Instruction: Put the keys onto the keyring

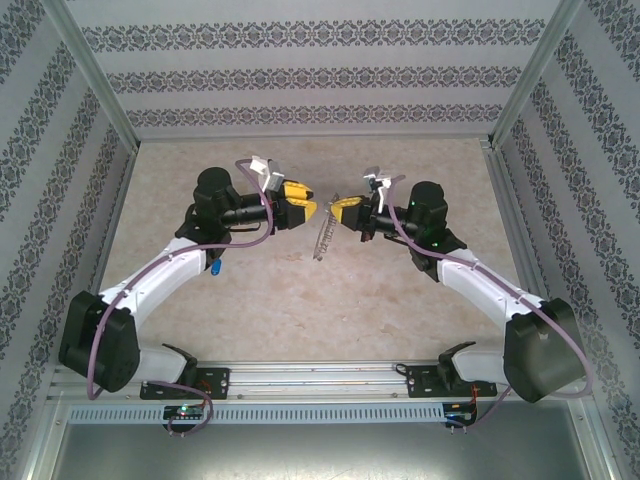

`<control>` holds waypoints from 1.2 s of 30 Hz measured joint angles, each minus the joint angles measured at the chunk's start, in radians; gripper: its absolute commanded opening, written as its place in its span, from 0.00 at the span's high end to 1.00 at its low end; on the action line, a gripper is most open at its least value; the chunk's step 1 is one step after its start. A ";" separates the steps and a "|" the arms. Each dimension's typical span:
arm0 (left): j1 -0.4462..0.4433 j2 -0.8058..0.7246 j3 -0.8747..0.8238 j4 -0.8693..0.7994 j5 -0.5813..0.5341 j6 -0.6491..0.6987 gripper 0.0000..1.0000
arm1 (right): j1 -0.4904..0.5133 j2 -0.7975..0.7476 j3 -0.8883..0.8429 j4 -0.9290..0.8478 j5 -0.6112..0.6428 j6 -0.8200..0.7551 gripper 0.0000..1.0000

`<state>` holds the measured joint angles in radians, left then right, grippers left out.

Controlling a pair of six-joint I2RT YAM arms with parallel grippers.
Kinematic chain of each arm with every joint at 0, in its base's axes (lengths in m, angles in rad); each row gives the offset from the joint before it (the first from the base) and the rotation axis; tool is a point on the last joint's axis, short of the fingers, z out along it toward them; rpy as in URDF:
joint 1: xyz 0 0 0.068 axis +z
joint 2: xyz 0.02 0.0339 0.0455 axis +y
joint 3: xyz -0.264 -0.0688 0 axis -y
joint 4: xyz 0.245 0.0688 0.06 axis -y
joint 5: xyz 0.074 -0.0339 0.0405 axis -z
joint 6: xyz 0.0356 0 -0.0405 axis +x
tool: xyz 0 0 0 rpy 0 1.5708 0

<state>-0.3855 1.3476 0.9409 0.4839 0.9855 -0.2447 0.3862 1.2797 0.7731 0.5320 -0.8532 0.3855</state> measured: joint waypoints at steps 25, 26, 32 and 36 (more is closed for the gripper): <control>0.000 0.137 -0.013 0.312 -0.071 -0.355 0.61 | 0.011 0.003 0.002 0.352 0.094 0.108 1.00; 0.000 0.144 -0.013 0.330 -0.066 -0.372 0.62 | 0.011 0.010 0.002 0.361 0.094 0.115 1.00; 0.000 0.150 -0.013 0.455 -0.041 -0.449 0.63 | 0.011 0.049 0.002 0.398 0.093 0.149 1.00; 0.000 0.150 -0.013 0.512 -0.035 -0.484 0.65 | 0.011 0.064 0.002 0.416 0.093 0.169 1.00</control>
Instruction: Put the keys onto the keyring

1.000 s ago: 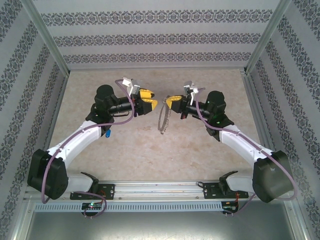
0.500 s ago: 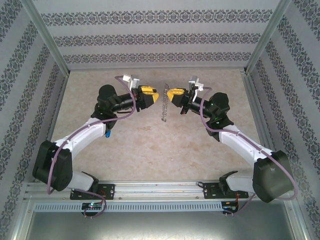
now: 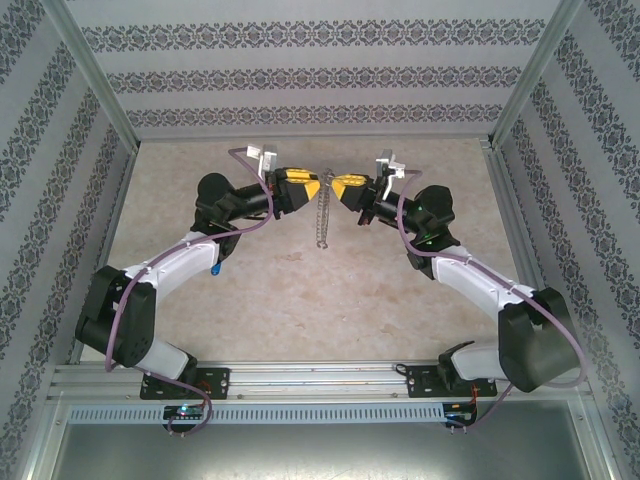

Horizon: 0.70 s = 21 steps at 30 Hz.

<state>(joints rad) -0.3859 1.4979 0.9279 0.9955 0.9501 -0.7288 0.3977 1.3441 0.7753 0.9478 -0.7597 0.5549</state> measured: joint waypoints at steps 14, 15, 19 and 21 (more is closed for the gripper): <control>-0.012 0.054 0.014 0.097 0.022 -0.085 0.67 | 0.006 0.032 0.000 0.064 -0.002 0.050 1.00; -0.013 0.054 0.017 0.098 0.024 -0.088 0.67 | 0.006 0.034 0.000 0.069 -0.002 0.051 1.00; -0.019 0.058 0.030 0.106 0.026 -0.096 0.69 | 0.006 0.039 0.000 0.083 -0.005 0.057 1.00; -0.021 0.059 0.032 0.106 0.026 -0.097 0.70 | 0.011 0.039 0.000 0.091 -0.005 0.061 1.00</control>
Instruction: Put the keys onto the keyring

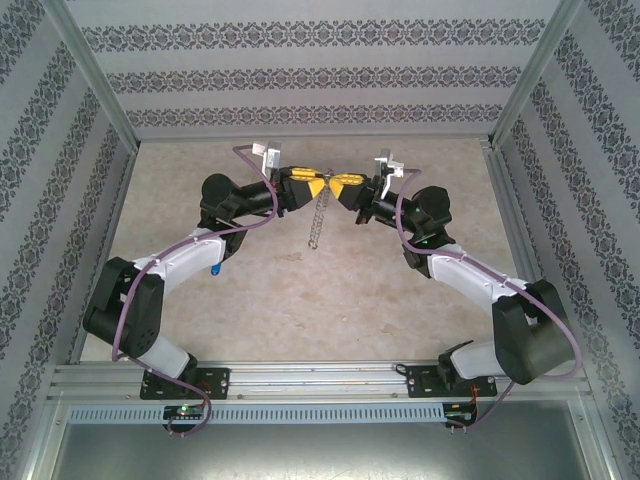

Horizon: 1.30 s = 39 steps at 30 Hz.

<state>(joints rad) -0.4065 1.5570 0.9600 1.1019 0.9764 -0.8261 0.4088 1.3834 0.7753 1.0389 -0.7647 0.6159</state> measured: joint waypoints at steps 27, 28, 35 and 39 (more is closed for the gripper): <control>-0.015 0.021 0.009 -0.010 0.014 0.060 1.00 | -0.070 -0.016 -0.039 0.039 -0.004 0.063 0.51; -0.016 0.020 0.009 -0.024 0.016 0.086 1.00 | -0.092 -0.026 -0.056 0.037 -0.002 0.071 0.50; -0.020 0.005 0.009 -0.193 0.047 0.316 1.00 | -0.179 -0.117 -0.143 -0.003 0.001 0.108 0.49; -0.020 -0.008 0.009 -0.275 0.071 0.457 1.00 | -0.184 -0.138 -0.174 -0.015 -0.004 0.120 0.47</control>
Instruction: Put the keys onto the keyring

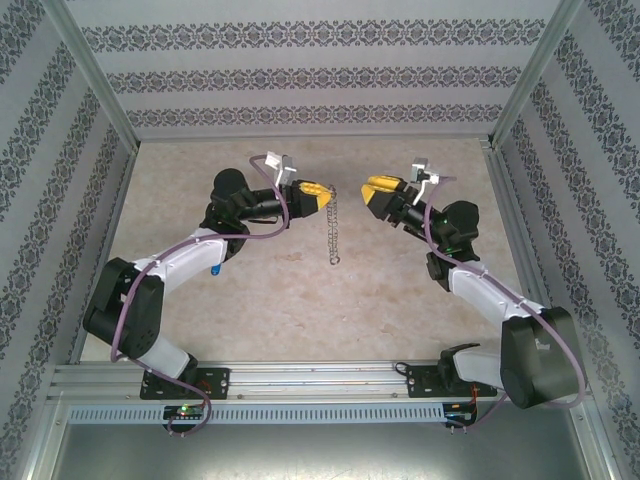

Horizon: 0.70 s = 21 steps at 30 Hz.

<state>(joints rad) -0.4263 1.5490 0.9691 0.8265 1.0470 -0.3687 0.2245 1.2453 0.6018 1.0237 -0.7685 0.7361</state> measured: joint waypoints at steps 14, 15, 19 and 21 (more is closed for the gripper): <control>0.000 -0.047 0.046 -0.442 0.019 0.485 1.00 | 0.032 0.031 -0.055 -0.026 -0.060 0.008 0.43; 0.000 -0.047 0.054 -0.472 0.019 0.506 1.00 | 0.043 0.042 -0.055 -0.026 -0.065 0.005 0.43; 0.000 -0.047 0.078 -0.575 0.019 0.572 1.00 | 0.082 0.081 -0.054 -0.026 -0.090 -0.009 0.44; 0.000 -0.047 0.086 -0.611 0.019 0.590 1.00 | 0.098 0.098 -0.050 -0.029 -0.101 -0.011 0.45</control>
<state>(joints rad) -0.4263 1.5021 1.0550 0.2153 1.0660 0.2211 0.3225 1.3434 0.5518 0.9947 -0.8700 0.7254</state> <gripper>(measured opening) 0.053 0.556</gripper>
